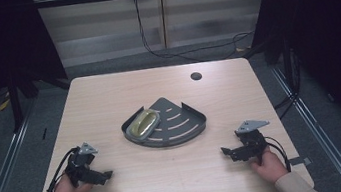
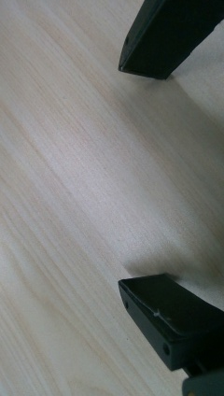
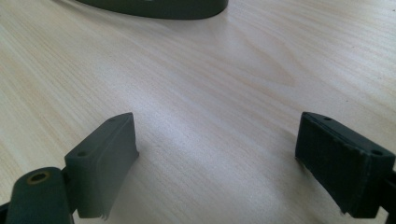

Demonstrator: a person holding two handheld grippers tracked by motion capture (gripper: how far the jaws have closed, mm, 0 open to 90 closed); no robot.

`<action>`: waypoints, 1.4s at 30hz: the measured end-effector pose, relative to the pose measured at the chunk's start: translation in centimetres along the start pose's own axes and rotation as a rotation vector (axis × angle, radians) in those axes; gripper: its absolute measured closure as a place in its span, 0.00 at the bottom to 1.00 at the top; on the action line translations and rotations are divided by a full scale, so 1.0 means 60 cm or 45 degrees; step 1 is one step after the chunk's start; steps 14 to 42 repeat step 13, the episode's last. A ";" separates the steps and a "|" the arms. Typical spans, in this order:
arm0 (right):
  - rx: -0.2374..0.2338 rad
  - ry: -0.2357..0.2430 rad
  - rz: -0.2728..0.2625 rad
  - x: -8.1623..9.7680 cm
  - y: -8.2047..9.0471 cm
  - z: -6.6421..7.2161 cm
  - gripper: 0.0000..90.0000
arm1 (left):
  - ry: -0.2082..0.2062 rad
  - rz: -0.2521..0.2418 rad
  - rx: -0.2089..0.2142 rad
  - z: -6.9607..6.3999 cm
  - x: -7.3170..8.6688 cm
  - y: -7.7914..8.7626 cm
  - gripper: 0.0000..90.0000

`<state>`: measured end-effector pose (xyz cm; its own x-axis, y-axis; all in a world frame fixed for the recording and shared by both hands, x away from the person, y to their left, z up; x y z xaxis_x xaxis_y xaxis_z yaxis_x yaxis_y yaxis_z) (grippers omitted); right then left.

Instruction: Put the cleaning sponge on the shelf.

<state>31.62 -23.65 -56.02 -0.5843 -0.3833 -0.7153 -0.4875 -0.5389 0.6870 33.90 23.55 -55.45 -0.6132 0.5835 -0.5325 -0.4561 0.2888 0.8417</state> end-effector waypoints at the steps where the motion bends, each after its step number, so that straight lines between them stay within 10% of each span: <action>1: 0.002 0.001 0.000 0.000 0.000 0.000 0.14 | 0.000 -0.007 0.002 0.000 0.000 0.000 0.00; 42: 0.000 0.000 0.000 0.000 0.000 0.000 0.14 | 0.009 -0.029 -0.003 -0.001 0.002 0.000 0.00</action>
Point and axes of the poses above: each handheld gripper's, and its own axes: y roughly backward along the jaws, x roughly out of its underside, z roughly to its left, the point moved 7 cm from there along -y, roughly forward along the jaws, and after that the axes turned 8 degrees about -x, right-handed, at the moved point
